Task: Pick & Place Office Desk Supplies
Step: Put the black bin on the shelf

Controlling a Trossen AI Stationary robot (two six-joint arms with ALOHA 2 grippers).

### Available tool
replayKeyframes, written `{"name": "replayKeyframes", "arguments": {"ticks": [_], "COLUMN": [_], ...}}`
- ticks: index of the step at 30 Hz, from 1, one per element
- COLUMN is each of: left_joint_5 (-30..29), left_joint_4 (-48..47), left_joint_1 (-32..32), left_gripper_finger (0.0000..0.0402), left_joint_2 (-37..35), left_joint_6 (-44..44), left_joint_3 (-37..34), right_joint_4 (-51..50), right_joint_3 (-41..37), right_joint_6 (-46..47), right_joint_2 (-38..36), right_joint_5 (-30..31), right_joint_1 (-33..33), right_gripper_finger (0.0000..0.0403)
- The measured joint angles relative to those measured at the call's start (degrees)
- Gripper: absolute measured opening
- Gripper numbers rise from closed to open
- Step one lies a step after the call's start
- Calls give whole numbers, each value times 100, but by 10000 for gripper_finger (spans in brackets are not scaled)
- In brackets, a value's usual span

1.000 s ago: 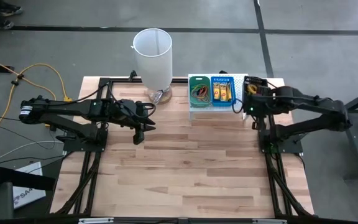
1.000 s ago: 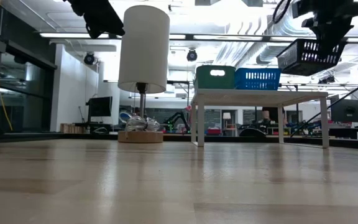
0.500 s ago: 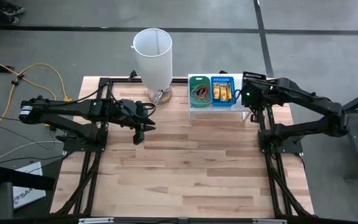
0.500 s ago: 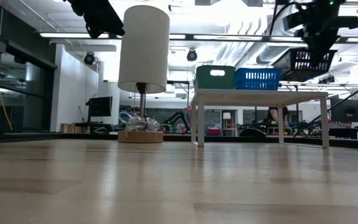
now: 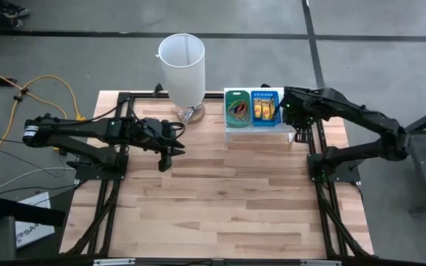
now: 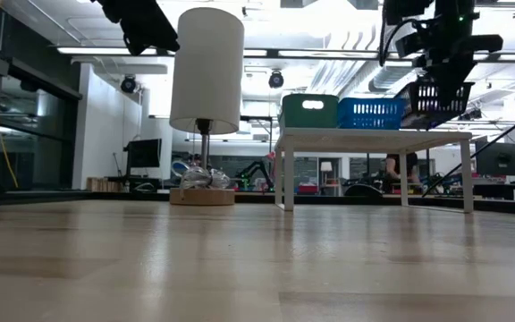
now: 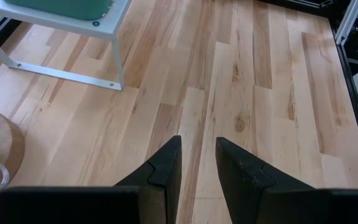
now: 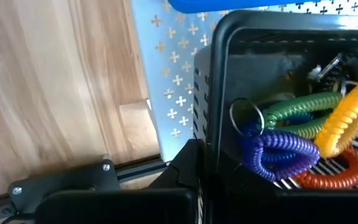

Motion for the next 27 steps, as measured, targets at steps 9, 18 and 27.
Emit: {"name": "replayKeyframes", "arguments": {"ticks": [9, 18, 27], "left_joint_5": [0, 0, 0], "left_joint_4": [1, 1, 1], "left_joint_1": [0, 1, 1], "left_gripper_finger": [95, 95, 95], "left_joint_2": [0, 0, 0], "left_joint_6": [1, 0, 0], "left_joint_3": [0, 0, 0], "right_joint_4": [329, 628, 627], "right_joint_3": [-625, -664, -664], "right_joint_6": [-102, -279, -409], "right_joint_2": [-3, -4, -4], "right_joint_5": [-8, -141, -97], "right_joint_1": [-54, -52, -52], "right_gripper_finger": [2, 2, 2]}}
